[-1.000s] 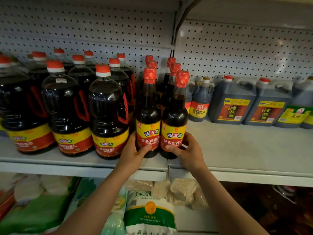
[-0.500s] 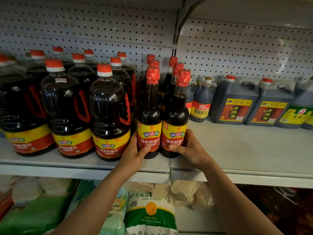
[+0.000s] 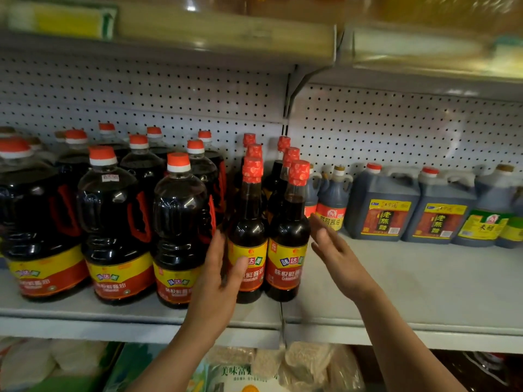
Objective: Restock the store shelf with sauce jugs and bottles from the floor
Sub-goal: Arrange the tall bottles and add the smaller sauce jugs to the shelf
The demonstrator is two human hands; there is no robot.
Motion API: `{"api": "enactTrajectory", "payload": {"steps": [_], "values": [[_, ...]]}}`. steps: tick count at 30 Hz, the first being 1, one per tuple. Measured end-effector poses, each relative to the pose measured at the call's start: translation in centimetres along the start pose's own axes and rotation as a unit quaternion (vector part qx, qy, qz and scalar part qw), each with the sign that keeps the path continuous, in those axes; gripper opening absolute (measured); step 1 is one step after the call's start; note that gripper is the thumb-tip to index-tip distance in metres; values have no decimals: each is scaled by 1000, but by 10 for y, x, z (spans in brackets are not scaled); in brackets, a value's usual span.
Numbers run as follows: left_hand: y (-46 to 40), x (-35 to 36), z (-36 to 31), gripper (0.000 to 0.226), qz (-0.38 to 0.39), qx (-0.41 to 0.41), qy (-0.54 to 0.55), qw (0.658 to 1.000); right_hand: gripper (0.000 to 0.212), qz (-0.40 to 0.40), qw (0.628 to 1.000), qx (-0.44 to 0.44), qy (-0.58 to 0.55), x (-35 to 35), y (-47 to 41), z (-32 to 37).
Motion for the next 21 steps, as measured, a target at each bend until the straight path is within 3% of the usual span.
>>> {"api": "enactTrajectory", "payload": {"steps": [2, 5, 9, 12, 18, 21], "values": [[-11, -1, -19, 81, -14, 22, -7, 1000, 86, -11, 999, -26, 17, -3, -6, 21], [-28, 5, -26, 91, -3, 20, -23, 1000, 113, 44, 998, -42, 32, 18, -11, 36], [-30, 14, -21, 95, 8, -8, -42, 999, 106, 79, 996, -50, -8, 38, -9, 29], [-38, 15, -19, 90, -11, -9, -33, 999, 119, 67, 996, -24, -54, 40, -13, 23], [-45, 18, -6, 82, -38, -6, -7, 999, 108, 52, 995, -45, -67, 44, -15, 22], [-46, 17, -3, 84, -52, -1, -10, 999, 112, 55, 995, -37, -81, 46, -17, 18]]}}
Point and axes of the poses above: each hand's wrist, its own y-axis away from the middle knuckle, its own x-axis out of the palm, z = x × y, the point moved 7 cm from there along -y, towards the middle knuckle, and after that the axes turned 10 degrees about x, right-handed, at the moved point
